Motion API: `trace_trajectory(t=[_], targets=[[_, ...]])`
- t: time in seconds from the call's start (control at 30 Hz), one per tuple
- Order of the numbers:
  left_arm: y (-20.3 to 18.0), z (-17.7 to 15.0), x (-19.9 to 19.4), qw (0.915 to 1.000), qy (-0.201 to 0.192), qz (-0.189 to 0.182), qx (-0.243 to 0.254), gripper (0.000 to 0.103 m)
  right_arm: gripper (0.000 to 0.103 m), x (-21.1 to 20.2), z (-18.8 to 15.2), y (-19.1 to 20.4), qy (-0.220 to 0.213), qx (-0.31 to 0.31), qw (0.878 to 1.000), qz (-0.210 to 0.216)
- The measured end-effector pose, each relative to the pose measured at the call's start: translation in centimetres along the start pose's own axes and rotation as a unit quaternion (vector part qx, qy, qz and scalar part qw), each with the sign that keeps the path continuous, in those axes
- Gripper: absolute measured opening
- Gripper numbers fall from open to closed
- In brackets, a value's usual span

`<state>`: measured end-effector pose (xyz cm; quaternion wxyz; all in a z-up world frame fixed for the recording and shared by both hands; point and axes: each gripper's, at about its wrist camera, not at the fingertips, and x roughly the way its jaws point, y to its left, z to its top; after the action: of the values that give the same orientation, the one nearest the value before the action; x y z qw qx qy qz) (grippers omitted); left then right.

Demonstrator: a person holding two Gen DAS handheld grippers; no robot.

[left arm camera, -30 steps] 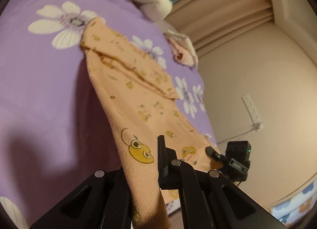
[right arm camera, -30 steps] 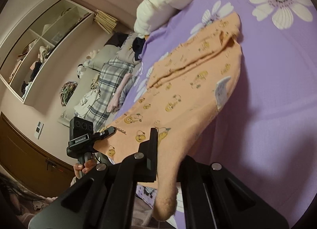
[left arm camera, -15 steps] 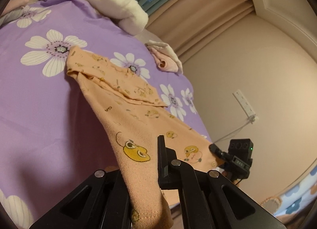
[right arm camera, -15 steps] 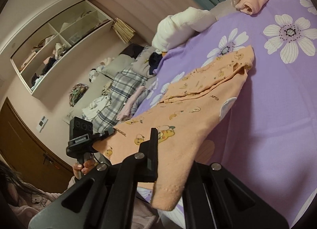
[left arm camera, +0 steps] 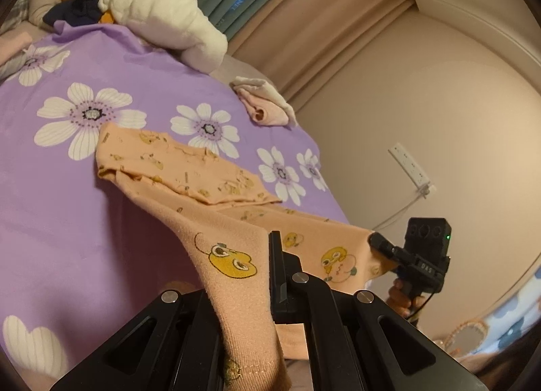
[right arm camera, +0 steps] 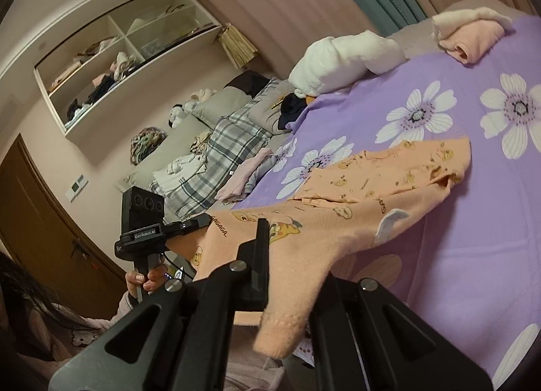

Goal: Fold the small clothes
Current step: 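Lift the hem with both grippers and fold it toward the collar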

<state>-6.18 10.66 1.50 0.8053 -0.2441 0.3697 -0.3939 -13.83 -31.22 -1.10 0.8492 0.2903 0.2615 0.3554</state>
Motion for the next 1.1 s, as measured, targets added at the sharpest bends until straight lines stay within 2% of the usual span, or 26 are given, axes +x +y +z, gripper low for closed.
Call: trace_trajectory(t=[0.27,0.67,1.1], targets=[[0.7,0.7,1.0,0.9998,0.013,0.011,-0.003,0.0,0.003,0.4,0.9,-0.3,0.008,-0.003,1.0,-0.009],[0.1,2.1,3.0,0.9993,0.035,0.016,-0.003,0.0,0.003,2.0,1.6,-1.2,0.018,0.006,1.0,0.016],[-4.2,3.9,2.9,0.9986,0.038,0.017,0.033,0.0,0.003,1.6,1.7,-1.4,0.009,0.007,0.999,0.029]])
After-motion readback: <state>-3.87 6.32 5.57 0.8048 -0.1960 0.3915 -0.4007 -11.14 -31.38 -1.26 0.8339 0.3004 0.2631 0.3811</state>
